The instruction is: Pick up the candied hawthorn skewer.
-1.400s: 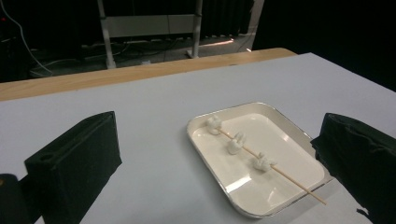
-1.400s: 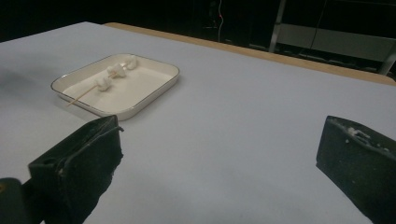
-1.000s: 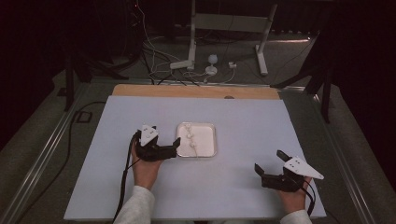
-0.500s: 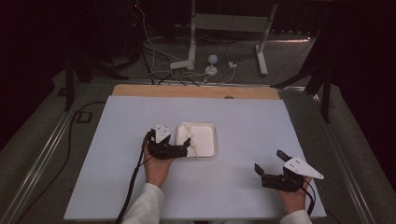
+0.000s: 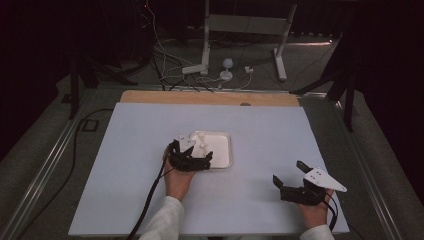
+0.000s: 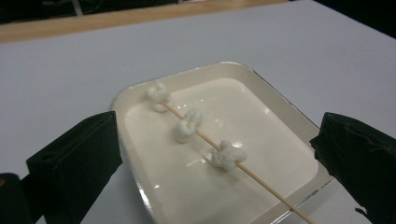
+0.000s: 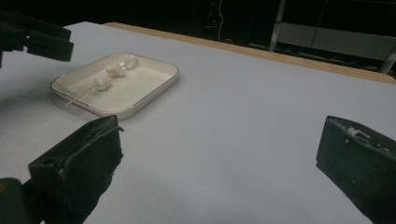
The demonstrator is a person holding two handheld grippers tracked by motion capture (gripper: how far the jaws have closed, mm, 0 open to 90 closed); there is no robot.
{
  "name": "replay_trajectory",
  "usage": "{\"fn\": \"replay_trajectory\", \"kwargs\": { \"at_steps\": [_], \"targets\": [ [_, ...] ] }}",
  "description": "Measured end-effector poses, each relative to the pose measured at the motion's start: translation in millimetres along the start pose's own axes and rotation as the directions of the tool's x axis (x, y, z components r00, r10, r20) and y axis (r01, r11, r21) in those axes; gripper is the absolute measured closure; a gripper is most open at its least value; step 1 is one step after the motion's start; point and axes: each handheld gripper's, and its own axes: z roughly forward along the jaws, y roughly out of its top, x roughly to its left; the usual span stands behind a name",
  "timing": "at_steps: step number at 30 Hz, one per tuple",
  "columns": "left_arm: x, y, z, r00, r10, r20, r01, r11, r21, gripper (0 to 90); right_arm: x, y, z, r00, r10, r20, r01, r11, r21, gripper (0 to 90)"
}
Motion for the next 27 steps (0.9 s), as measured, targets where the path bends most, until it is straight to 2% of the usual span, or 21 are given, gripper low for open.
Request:
{"fn": "replay_trajectory", "kwargs": {
  "at_steps": [6, 8, 9, 11, 13, 14, 17, 18, 19, 20, 21, 24, 27],
  "targets": [
    [-8.1, -3.8, 12.5, 1.0, 0.004, -0.003, -0.004, 0.9963, 0.085, 2.9, -1.1, -0.1, -0.5, 1.0, 0.003, 0.001, -0.003, 1.0, -0.001, 0.0],
    [-8.4, -5.8, 15.7, 0.9999, 0.007, -0.013, -0.005, 0.9923, 0.124, 9.3, -1.3, -0.1, -0.6, 1.0, 0.003, 0.002, -0.003, 1.0, -0.001, 0.0],
    [-8.5, -6.9, 16.5, 1.0, 0.003, -0.008, -0.002, 0.9913, 0.132, 9.3, -1.3, -0.1, -0.6, 1.0, 0.003, 0.002, -0.003, 1.0, -0.001, 0.0],
    [-8.3, -8.6, 17.1, 0.9998, 0.016, -0.009, -0.014, 0.9884, 0.152, 22.5, -1.4, -0.2, -0.6, 1.0, 0.003, 0.001, -0.003, 1.0, -0.001, 0.0],
    [-7.8, -10.4, 17.2, 0.9999, 0.014, 0.004, -0.015, 0.9869, 0.161, 24.6, -1.4, -0.2, -0.6, 1.0, 0.003, 0.001, -0.003, 1.0, -0.001, 0.0],
    [-7.6, -11.2, 17.1, 0.9997, 0.019, 0.013, -0.021, 0.9853, 0.17, 37.4, -1.4, -0.2, -0.5, 1.0, 0.002, 0.001, -0.002, 1.0, -0.001, 0.0],
    [-7.3, -13.8, 17.8, 0.9994, 0.021, 0.028, -0.026, 0.9799, 0.198, 41.4, -1.2, -0.1, -0.5, 1.0, 0.003, 0.001, -0.003, 1.0, -0.001, 0.0],
    [-7.2, -14.3, 18.1, 0.9992, 0.031, 0.025, -0.036, 0.9762, 0.214, 47.4, -1.1, -0.2, -0.5, 1.0, 0.002, 0.001, -0.002, 1.0, 0.0, 0.0],
    [-7.4, -15.0, 18.6, 0.9993, 0.032, 0.019, -0.036, 0.9747, 0.221, 47.4, -1.1, -0.2, -0.5, 1.0, 0.002, 0.001, -0.002, 1.0, 0.0, 0.0],
    [-7.1, -14.9, 18.2, 0.9991, 0.034, 0.027, -0.039, 0.9744, 0.222, 52.8, -1.0, -0.2, -0.4, 1.0, 0.002, 0.001, -0.002, 1.0, 0.0, 0.0],
    [-6.8, -14.6, 17.8, 0.9988, 0.034, 0.035, -0.041, 0.9736, 0.225, 52.8, -1.0, -0.2, -0.4, 1.0, 0.002, 0.001, -0.002, 1.0, 0.0, 0.0],
    [-5.1, -14.2, 16.5, 0.9985, 0.038, 0.04, -0.046, 0.9717, 0.232, 62.9, -1.0, -0.3, -0.3, 1.0, 0.003, 0.0, -0.003, 1.0, 0.002, 0.0],
    [-2.2, -13.7, 15.2, 0.9985, 0.037, 0.042, -0.046, 0.9696, 0.24, 67.8, -1.0, -0.3, -0.2, 1.0, 0.001, -0.001, -0.001, 1.0, 0.002, 0.0]
  ]
}}
